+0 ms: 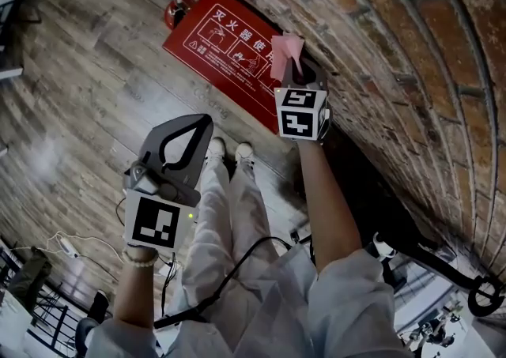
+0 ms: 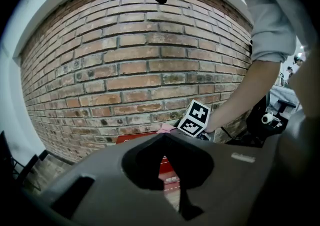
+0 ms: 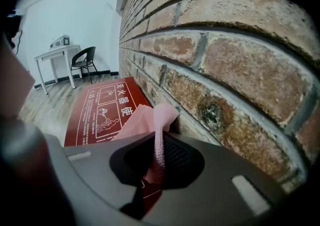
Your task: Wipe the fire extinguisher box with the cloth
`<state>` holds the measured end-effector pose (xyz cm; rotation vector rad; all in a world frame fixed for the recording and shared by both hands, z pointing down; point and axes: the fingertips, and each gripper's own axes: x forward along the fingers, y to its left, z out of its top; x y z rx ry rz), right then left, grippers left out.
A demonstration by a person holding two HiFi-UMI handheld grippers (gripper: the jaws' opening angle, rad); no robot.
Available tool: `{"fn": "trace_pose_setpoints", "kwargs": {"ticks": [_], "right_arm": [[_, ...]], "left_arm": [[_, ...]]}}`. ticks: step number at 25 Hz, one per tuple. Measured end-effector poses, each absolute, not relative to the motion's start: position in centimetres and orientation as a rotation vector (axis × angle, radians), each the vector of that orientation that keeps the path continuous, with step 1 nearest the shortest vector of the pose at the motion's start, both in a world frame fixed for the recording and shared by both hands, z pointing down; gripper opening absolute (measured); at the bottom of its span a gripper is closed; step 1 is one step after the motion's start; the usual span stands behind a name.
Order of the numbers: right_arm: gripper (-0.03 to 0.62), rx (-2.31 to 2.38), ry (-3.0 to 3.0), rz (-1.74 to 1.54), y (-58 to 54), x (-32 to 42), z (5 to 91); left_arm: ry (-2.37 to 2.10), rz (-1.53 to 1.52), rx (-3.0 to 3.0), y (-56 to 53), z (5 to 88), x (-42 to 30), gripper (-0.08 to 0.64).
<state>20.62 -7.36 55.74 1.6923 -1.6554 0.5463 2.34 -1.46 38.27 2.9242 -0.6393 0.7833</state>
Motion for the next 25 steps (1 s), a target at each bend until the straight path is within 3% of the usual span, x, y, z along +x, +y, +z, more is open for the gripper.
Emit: {"fn": "trace_pose_setpoints", "kwargs": {"ticks": [25], "right_arm": [[0.028, 1.757, -1.55, 0.643, 1.1, 25.1, 56.7]], "left_arm": [[-0.582, 0.8, 2.907, 0.8, 39.1, 4.1, -0.002]]}}
